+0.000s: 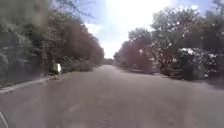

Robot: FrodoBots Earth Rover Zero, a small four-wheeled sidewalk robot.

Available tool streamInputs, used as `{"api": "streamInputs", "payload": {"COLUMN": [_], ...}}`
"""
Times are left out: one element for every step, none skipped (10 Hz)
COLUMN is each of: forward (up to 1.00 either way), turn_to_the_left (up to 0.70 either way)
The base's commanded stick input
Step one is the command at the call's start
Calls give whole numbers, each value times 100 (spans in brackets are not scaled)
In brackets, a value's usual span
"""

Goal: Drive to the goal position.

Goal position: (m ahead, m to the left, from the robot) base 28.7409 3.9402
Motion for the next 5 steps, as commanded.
{"api": "streamInputs", "payload": {"forward": [50,50,50,50,50], "turn_to_the_left": [0,50,50,0,0]}}
